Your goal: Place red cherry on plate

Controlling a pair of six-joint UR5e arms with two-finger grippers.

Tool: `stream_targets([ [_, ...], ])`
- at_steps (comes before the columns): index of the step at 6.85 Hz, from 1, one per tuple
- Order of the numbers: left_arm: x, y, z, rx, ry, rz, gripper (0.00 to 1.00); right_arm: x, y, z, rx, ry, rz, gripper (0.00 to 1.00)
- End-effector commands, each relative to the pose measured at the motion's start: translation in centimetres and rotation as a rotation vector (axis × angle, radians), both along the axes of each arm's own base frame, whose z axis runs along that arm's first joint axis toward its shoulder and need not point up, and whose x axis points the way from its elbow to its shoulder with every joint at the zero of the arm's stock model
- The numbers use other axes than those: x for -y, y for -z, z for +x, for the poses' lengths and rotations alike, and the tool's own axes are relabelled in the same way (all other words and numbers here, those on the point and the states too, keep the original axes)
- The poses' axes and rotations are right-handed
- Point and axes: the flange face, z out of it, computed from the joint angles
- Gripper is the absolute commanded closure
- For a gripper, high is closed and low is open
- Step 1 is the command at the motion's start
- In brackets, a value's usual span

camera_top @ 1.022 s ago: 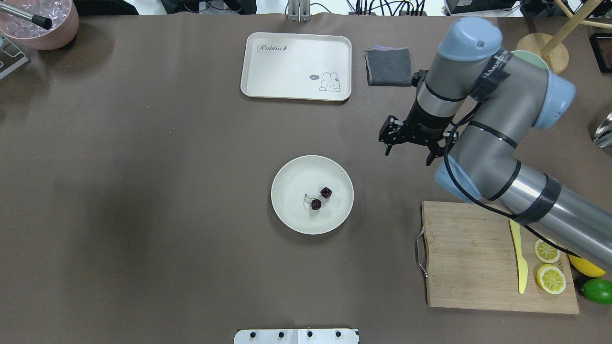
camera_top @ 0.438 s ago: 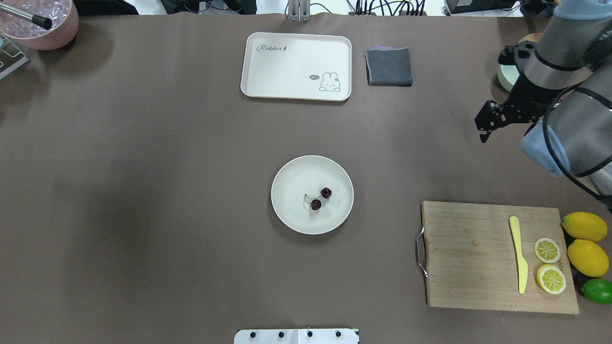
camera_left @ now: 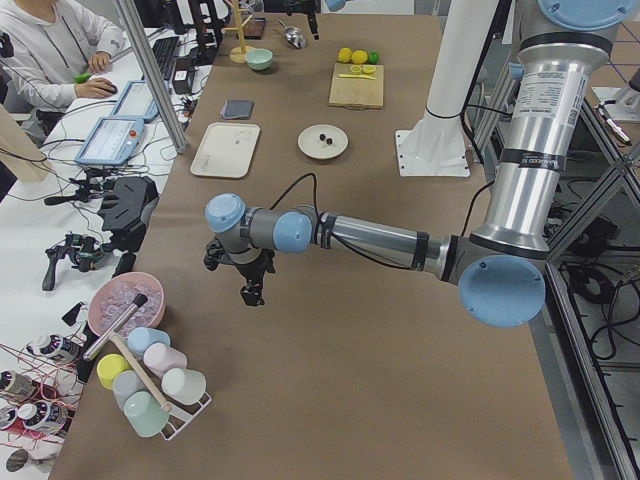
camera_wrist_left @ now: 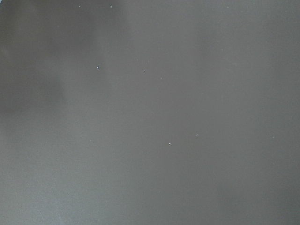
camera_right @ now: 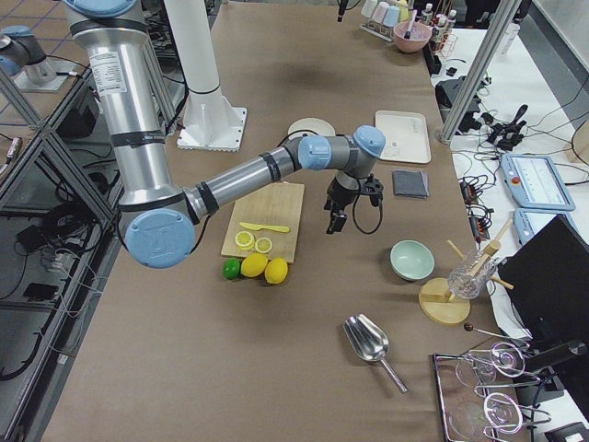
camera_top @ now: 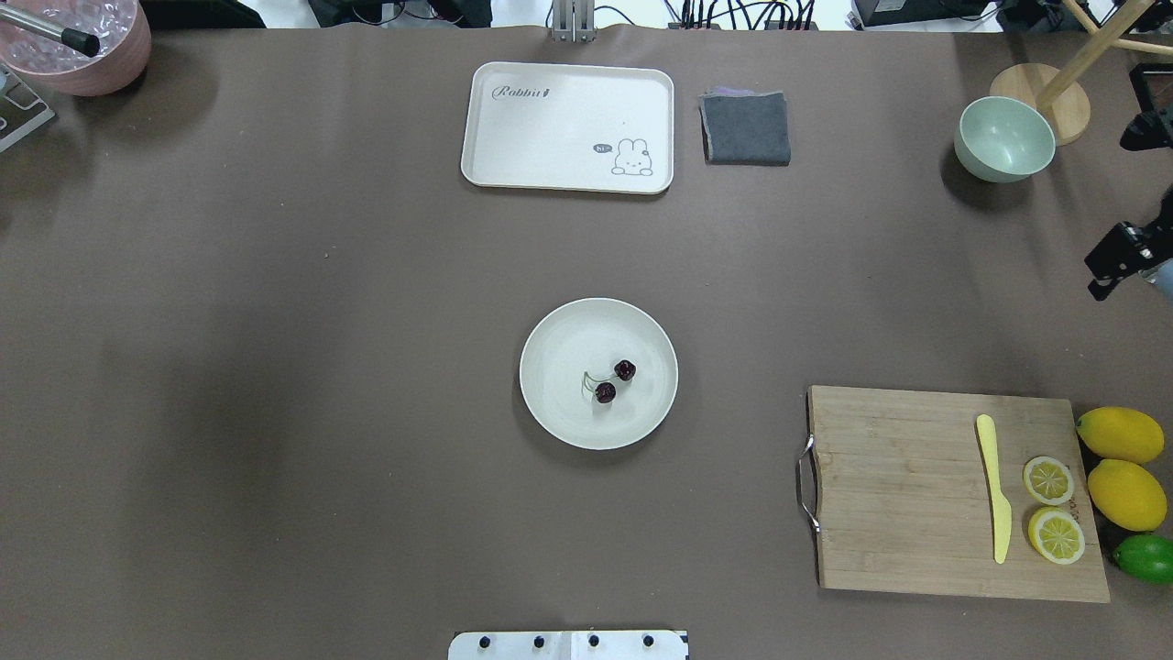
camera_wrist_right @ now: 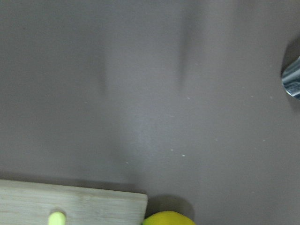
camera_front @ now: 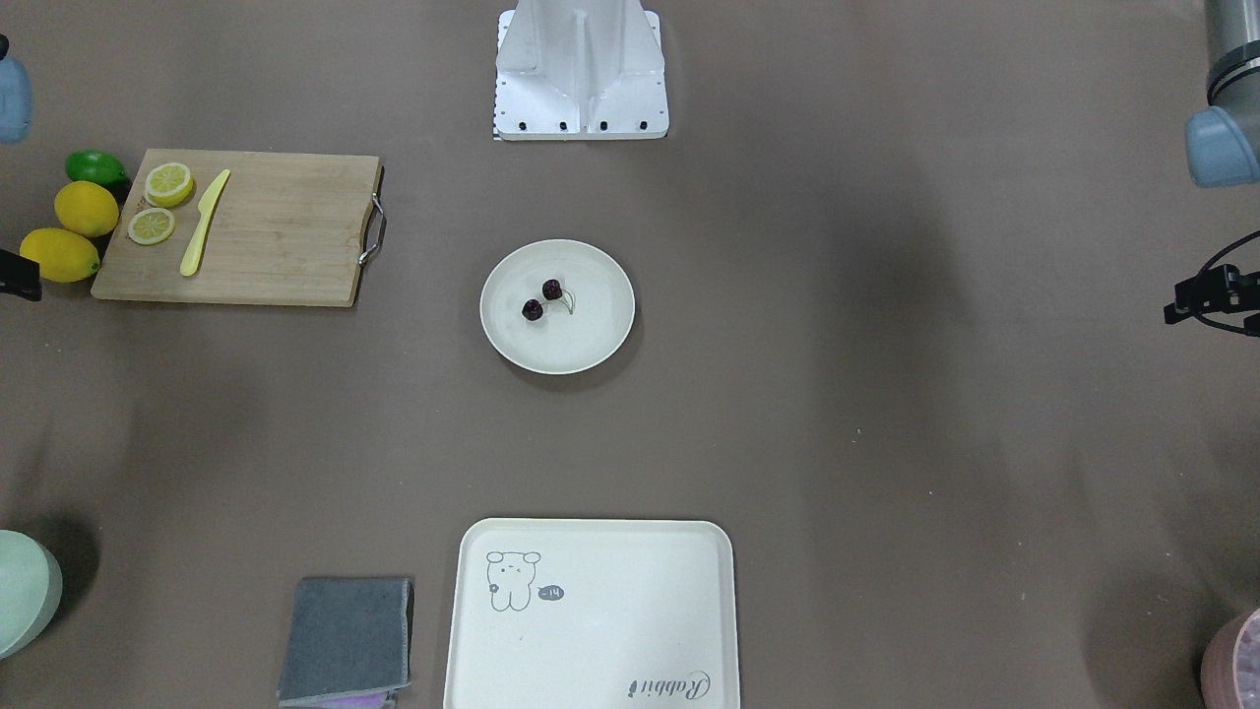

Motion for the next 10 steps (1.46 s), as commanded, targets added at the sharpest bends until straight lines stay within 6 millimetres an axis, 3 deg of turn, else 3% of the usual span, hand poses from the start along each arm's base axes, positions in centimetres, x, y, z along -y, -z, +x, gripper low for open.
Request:
stream_targets([
  [1,0.0,0.0,0.2,0.001,-0.003,0.000,0.01,-2.1,-5.5,6.9,-0.009,0.004,0.004,0.00],
  [2,0.0,-0.2,0.3,0.000,-0.006,-0.002,0.01,-2.7,-8.3,9.0,0.000,0.013,0.004,0.00],
  [4,0.0,0.0,0.3,-0.001,-0.006,0.002,0.01,-1.9,-11.2,9.9,0.005,0.005,0.037,0.00],
  [10,0.0,0.3,0.2,-0.003,-0.005,0.009,0.01,-1.9,-12.1,10.7,0.000,-0.022,0.046,0.00],
])
